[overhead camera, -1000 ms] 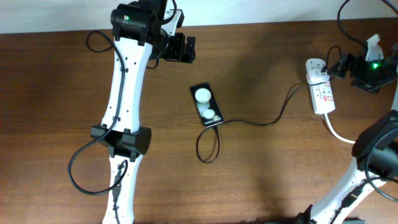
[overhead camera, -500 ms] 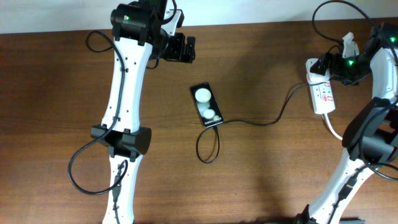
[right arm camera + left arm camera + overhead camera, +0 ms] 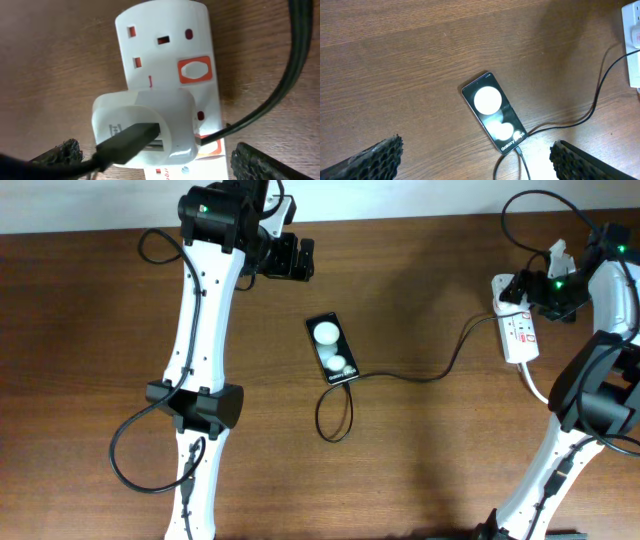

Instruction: Plug charger to phone and switch on socket

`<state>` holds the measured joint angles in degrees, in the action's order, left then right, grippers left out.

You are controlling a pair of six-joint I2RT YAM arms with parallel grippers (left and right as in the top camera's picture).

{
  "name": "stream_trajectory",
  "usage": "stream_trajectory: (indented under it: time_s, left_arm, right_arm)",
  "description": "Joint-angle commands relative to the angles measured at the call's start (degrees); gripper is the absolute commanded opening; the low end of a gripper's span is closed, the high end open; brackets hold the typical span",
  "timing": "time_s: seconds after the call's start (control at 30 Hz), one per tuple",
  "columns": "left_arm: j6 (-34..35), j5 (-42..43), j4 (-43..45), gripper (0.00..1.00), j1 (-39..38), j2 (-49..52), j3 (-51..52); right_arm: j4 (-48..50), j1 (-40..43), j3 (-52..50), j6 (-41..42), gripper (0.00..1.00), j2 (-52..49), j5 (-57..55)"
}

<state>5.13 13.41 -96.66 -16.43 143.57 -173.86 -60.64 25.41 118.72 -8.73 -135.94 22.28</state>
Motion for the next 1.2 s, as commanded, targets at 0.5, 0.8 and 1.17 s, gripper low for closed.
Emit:
stream_trajectory:
  time_s: [0.5,0.8,1.17]
  left_arm:
    - [-1.1,-0.4,0.0,0.99,-0.1,-0.9,-0.5]
    - [-1.1,-0.4,-0.1,0.99,-0.1,-0.9,-0.5]
    - [-1.1,-0.4,-0.1,0.99,-0.1,-0.9,-0.5]
  right_arm:
    - [2.7,-2.1,-4.7,3.9,0.99,-0.5,4.1]
    - [-0.2,-2.2,-4.9,3.2,0.99,-0.5,4.5]
    - [-0.1,-5.7,-4.9,3.2,0.99,-0.5,5.6]
